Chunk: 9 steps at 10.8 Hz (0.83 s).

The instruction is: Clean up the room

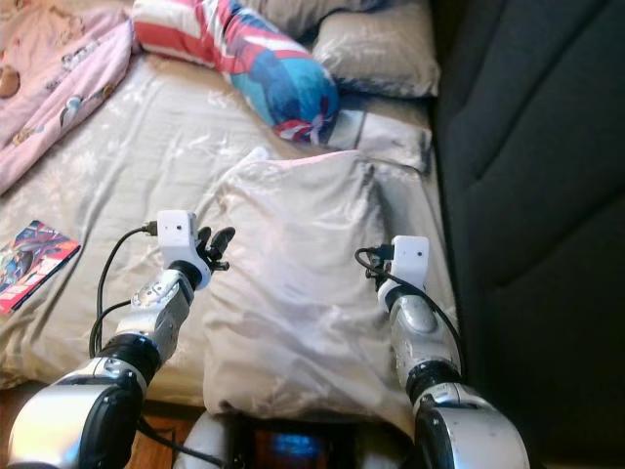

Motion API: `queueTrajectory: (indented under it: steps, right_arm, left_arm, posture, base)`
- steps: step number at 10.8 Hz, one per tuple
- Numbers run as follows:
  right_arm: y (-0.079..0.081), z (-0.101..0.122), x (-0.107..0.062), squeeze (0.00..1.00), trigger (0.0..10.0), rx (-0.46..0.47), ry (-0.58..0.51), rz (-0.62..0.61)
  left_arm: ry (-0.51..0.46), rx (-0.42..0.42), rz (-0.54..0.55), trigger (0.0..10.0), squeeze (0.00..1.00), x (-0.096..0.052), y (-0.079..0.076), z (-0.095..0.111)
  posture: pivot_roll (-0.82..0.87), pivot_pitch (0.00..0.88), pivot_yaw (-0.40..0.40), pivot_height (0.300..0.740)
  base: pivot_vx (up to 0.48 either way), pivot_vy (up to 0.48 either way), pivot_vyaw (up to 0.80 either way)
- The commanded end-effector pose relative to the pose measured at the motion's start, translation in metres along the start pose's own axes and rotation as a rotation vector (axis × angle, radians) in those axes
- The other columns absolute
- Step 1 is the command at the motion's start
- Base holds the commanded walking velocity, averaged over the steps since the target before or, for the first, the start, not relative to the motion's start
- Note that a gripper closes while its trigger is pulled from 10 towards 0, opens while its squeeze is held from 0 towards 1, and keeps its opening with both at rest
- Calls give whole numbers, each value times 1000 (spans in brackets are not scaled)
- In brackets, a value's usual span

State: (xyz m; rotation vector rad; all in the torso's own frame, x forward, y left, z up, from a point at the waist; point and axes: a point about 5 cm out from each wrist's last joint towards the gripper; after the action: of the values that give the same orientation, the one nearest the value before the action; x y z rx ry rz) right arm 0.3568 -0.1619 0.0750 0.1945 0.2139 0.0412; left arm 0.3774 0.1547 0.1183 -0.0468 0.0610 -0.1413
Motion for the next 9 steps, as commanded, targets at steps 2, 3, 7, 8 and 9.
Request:
queueTrajectory:
  steps: [2, 3, 7, 8, 9]
  right_arm:
    - [-3, -11, -4, 0, 10000, 5, 30, -8]
    - [-5, -12, -5, 0, 10000, 7, 36, -18]
    - [-6, -6, -3, 0, 10000, 10, 23, -28]
    - [-8, -5, -2, 0, 10000, 5, 25, -37]
    - [-10, -3, -2, 0, 10000, 7, 23, -52]
  left_arm:
    - [19, -3, 4, 10000, 0, -5, 2, -9]
    - [21, -8, -3, 10000, 0, -6, 2, -11]
    - [52, 46, -58, 10000, 0, -8, 4, -16]
    - [62, 56, -70, 10000, 0, -7, 2, -16]
    - [65, 60, -81, 10000, 0, -6, 1, -14]
  posture:
    - [95, 192, -17, 660]
    - [90, 189, -14, 660]
    - [94, 214, -12, 660]
    - [94, 216, -12, 660]
    - [93, 218, -10, 660]
  base:
    - [274, 0, 0]
    - [259, 0, 0]
    - [0, 0, 0]
    - [0, 0, 0]
    - [0, 0, 0]
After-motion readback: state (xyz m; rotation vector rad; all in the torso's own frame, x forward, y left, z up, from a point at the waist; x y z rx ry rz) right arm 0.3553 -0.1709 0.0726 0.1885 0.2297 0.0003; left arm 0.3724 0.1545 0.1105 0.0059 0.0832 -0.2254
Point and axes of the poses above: a point about 5 cm out from each wrist's last joint towards the gripper, its own x axis pointing out of the wrist towards the gripper, its own z axis along the axis of the wrist's last joint, y = z × x, and after that the axes turned 5 degrees about x, right-handed
